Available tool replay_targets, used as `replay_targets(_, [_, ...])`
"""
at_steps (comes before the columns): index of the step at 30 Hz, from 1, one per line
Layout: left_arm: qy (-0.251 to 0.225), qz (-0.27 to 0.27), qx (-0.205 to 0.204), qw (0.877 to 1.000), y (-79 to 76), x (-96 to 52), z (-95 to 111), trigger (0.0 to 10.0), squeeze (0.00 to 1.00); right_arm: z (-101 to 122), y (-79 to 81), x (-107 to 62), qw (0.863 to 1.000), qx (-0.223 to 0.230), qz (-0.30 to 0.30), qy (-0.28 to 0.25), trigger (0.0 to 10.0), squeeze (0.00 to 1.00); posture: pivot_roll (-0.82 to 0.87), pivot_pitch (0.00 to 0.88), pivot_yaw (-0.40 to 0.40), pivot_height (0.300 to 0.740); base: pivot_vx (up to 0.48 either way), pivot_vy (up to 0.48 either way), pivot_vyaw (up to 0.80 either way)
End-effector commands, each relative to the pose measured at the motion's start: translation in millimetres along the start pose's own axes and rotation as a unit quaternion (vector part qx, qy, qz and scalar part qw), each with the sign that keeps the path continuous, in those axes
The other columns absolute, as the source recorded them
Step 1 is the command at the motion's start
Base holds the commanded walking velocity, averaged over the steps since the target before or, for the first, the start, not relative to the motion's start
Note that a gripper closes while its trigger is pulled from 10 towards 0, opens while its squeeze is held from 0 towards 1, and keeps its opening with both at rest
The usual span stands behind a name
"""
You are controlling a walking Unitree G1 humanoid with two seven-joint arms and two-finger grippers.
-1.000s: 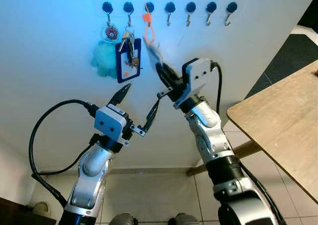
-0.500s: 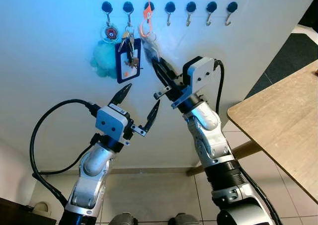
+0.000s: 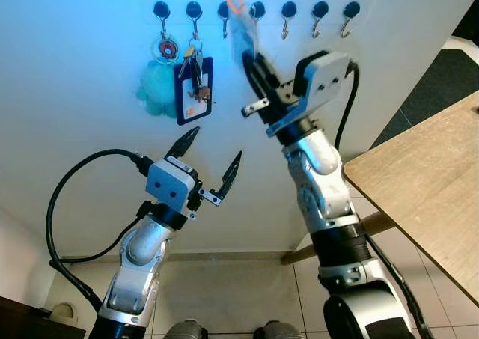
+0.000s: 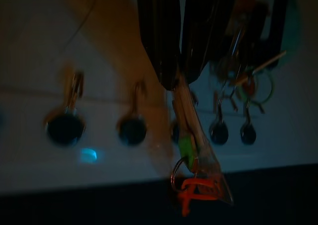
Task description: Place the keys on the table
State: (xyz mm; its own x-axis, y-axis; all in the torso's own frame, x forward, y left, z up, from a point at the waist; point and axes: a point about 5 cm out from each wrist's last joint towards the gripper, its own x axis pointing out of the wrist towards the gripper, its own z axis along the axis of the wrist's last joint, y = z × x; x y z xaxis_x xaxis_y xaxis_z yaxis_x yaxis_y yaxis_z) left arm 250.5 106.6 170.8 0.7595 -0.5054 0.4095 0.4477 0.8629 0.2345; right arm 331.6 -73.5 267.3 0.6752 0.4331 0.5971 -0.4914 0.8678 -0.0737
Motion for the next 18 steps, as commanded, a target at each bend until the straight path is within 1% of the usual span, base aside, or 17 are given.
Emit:
replay_targets(1, [0.005, -0.008, 0.003, 1.000, -1.1, -0.5, -1, 10.0, 0.00, 2, -1.9, 0.1, 1.000, 0.001, -0.003, -0.005, 0.0, 0.00, 0.04, 0.109, -0.019, 0.740, 0.000, 0.000, 0.00])
replay_targets(2, [0.005, -0.007, 0.003, 1.000, -1.0, -0.5, -1, 10.0, 0.00, 3, 0.3, -1.2, 1.000, -0.004, 0.007, -0.011, 0.0, 0.00, 0.04, 0.110, -0.021, 0.740, 0.000, 0.000, 0.00])
replay_targets(3, [0.004, -0.005, 0.003, 1.000, -0.7, -0.7, 0, 10.0, 0.00, 3, 3.5, -6.7, 1.000, -0.011, 0.016, -0.015, 0.0, 0.00, 0.04, 0.111, -0.024, 0.740, 0.000, 0.000, 0.00])
replay_targets(4, [0.004, -0.005, 0.003, 1.000, -0.7, -0.7, 0, 10.0, 0.00, 3, 3.5, -6.7, 1.000, -0.011, 0.016, -0.015, 0.0, 0.00, 0.04, 0.111, -0.024, 0.740, 0.000, 0.000, 0.00])
replay_targets(5, [0.004, -0.003, 0.004, 1.000, -0.2, -1.2, 0, 10.0, 0.00, 2, 5.8, -13.3, 0.999, -0.017, 0.022, -0.017, 0.0, 0.00, 0.04, 0.112, -0.025, 0.740, 0.000, 0.000, 0.00])
replay_targets(6, [0.007, 0.004, 0.004, 1.000, 1.3, -3.3, -1, 10.0, 0.00, -2, 5.9, -26.3, 1.000, -0.021, 0.016, -0.014, 0.0, 0.00, 0.04, 0.113, -0.030, 0.740, 0.000, 0.000, 0.00])
replay_targets(7, [0.007, 0.004, 0.004, 1.000, 1.3, -3.3, -1, 10.0, 0.00, -2, 5.9, -26.3, 1.000, -0.021, 0.016, -0.014, 0.0, 0.00, 0.04, 0.113, -0.030, 0.740, 0.000, 0.000, 0.00])
replay_targets(8, [0.015, 0.016, 0.008, 1.000, 4.6, -8.3, -4, 10.0, 0.00, -8, 3.4, -48.2, 1.000, -0.027, -0.003, -0.003, 0.0, 0.00, 0.05, 0.112, -0.031, 0.740, 0.000, 0.000, 0.00])
replay_targets(9, [0.021, 0.021, 0.014, 0.999, 7.0, -12.4, -7, 10.0, 0.00, -11, 2.1, -61.8, 0.999, -0.031, -0.014, 0.005, 0.0, 0.00, 0.05, 0.113, -0.031, 0.740, 0.000, 0.000, 0.00])
replay_targets(11, [0.021, 0.021, 0.014, 0.999, 7.0, -12.4, -7, 10.0, 0.00, -11, 2.1, -61.8, 0.999, -0.031, -0.014, 0.005, 0.0, 0.00, 0.05, 0.113, -0.031, 0.740, 0.000, 0.000, 0.00])
replay_targets(12, [0.026, 0.024, 0.019, 0.999, 8.9, -15.6, -9, 10.0, 0.00, -12, 1.2, -71.5, 0.999, -0.034, -0.021, 0.012, 0.0, 0.00, 0.05, 0.113, -0.031, 0.740, 0.000, 0.000, 0.00])
replay_targets(13, [0.026, 0.024, 0.019, 0.999, 8.9, -15.6, -9, 10.0, 0.00, -12, 1.2, -71.5, 0.999, -0.034, -0.021, 0.012, 0.0, 0.00, 0.05, 0.113, -0.031, 0.740, 0.000, 0.000, 0.00])
replay_targets(15, [0.047, 0.043, 0.035, 0.997, 18.6, -27.8, -16, 10.0, 0.00, -18, -3.5, -108.0, 0.996, -0.053, -0.055, 0.044, 0.0, 0.00, 0.04, 0.113, -0.020, 0.740, 0.000, 0.000, 0.00])
replay_targets(17, [0.065, 0.057, 0.043, 0.995, 25.6, -36.4, -22, 10.0, 0.00, -23, -7.2, -133.6, 0.992, -0.066, -0.082, 0.074, 0.0, 0.00, 0.04, 0.112, -0.013, 0.740, 0.000, 0.000, 0.00])
replay_targets(18, [0.065, 0.057, 0.043, 0.995, 25.6, -36.4, -22, 10.0, 0.00, -23, -7.2, -133.6, 0.992, -0.066, -0.082, 0.074, 0.0, 0.00, 0.04, 0.112, -0.013, 0.740, 0.000, 0.000, 0.00])
